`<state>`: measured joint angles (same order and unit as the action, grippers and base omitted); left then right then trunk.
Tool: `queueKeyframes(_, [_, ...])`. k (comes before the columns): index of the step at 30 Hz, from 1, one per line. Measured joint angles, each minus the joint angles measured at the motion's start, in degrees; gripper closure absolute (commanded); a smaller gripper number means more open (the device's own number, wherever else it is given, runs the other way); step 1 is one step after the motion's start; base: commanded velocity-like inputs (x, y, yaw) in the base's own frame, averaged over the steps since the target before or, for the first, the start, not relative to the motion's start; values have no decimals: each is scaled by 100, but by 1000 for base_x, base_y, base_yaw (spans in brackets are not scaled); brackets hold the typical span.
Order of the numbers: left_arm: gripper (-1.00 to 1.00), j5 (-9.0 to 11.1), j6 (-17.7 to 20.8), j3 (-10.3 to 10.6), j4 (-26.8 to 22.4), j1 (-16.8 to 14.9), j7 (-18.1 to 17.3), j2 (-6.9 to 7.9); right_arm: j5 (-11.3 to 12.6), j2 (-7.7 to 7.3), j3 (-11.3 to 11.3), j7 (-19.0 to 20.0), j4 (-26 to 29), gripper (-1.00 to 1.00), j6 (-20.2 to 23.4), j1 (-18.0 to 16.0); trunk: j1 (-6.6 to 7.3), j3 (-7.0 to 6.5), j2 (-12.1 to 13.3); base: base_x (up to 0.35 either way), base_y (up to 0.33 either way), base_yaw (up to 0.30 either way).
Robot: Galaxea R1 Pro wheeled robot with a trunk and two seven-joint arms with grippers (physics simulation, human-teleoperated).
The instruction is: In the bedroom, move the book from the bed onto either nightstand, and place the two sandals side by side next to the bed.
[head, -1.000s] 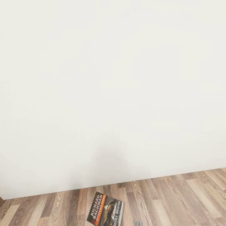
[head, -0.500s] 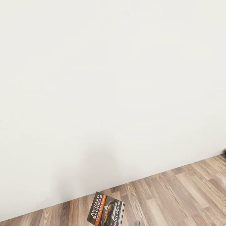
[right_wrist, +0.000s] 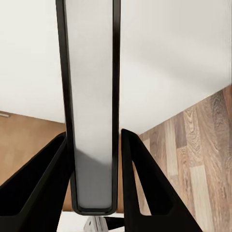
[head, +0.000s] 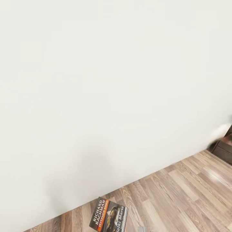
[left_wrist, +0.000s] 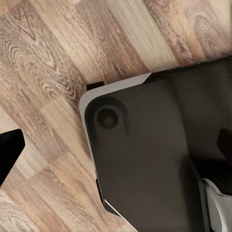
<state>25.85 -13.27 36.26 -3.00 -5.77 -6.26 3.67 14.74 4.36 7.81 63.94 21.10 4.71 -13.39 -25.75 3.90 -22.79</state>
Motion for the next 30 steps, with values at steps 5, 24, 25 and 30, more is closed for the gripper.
queueKeyframes(5, [-100, 0, -2, 0, 0, 3, 0, 0, 0, 0, 0, 0, -1, 100, 1, 0, 0, 13, 0, 3, 1, -269])
queueKeyframes(24, [-100, 0, 1, 0, -1, 0, 0, 0, 0, 0, 0, 0, -5, 100, 0, 0, 0, 64, 0, 0, 0, -269])
queueKeyframes(25, [-100, 0, 0, 0, -1, 0, 0, 0, 0, 0, 0, 0, -5, 100, 1, 0, 0, 67, 0, 0, 0, -269])
queueKeyframes(30, [-100, 0, -1, 0, 0, 2, 0, 0, -1, 0, 0, 0, -4, 100, 2, 0, 0, 80, 0, 0, 0, -269])
